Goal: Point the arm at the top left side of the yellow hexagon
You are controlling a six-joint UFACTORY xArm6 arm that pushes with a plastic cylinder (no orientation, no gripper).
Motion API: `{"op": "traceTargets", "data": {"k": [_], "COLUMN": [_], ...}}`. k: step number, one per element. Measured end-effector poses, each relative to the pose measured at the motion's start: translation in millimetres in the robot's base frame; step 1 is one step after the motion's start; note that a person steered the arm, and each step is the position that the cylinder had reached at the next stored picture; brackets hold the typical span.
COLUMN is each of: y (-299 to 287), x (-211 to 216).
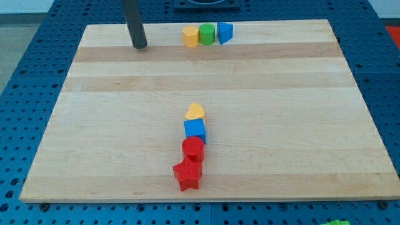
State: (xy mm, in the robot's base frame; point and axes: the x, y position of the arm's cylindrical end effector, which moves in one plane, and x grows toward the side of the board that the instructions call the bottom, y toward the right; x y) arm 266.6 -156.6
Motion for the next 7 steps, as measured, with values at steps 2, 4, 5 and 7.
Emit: {"op": "traceTargets", "data": {"k": [2, 4, 5, 7], "y": [22, 72, 72, 82], "x": [-45, -73, -74, -74]}}
